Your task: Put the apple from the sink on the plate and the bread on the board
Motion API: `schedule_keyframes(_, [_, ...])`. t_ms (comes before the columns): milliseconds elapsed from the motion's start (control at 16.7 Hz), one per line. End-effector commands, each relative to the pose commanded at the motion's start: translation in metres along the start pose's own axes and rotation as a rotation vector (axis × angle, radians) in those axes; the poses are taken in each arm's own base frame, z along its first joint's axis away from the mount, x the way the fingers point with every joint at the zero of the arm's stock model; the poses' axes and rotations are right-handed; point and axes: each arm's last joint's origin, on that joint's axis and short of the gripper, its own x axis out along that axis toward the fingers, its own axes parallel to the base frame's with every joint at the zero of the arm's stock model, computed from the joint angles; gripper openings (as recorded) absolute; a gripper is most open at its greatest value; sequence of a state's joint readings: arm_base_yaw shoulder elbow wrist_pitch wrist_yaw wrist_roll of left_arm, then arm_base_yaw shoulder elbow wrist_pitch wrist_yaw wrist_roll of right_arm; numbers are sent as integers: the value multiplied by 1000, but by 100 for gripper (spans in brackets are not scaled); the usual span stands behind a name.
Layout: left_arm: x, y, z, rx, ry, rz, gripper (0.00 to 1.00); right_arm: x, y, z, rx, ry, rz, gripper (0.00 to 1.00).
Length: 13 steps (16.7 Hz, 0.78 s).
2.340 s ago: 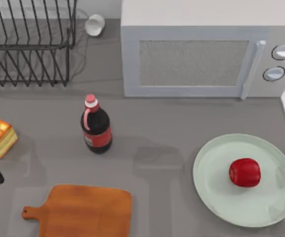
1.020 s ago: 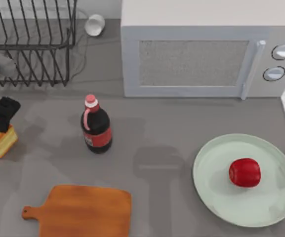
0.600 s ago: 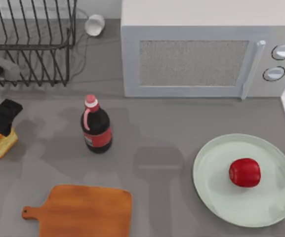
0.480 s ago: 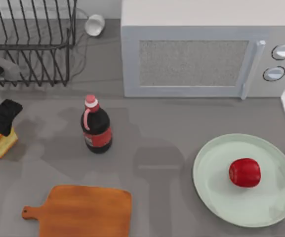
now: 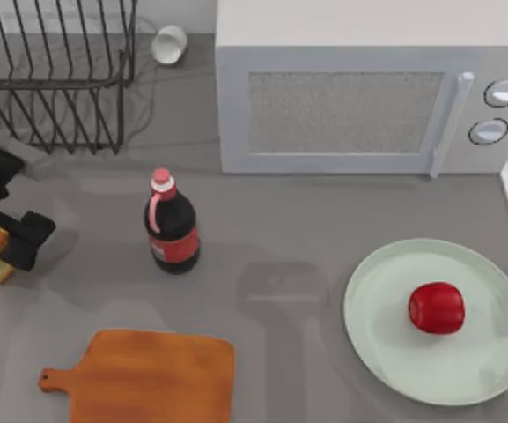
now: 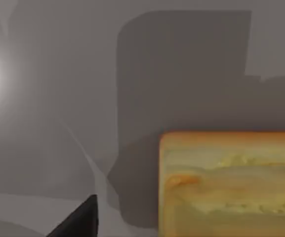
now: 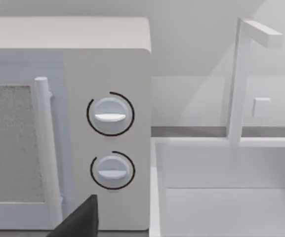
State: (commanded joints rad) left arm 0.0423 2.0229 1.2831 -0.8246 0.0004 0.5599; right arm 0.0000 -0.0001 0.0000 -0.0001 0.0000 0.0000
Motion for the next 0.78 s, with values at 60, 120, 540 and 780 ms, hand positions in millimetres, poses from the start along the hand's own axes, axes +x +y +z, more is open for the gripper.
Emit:
schedule_keyframes(60, [6, 0, -1, 0, 3, -2, 100, 0, 0, 0, 0, 0, 0, 100])
schedule_keyframes(120, [9, -1, -1, 0, 5, -3, 100, 0, 0, 0, 0, 0, 0, 100])
schedule_keyframes(540, [9, -1, -1, 0, 5, -3, 70, 0, 0, 0, 0, 0, 0, 100])
schedule_keyframes(780, [9, -1, -1, 0, 5, -3, 40, 0, 0, 0, 0, 0, 0, 100])
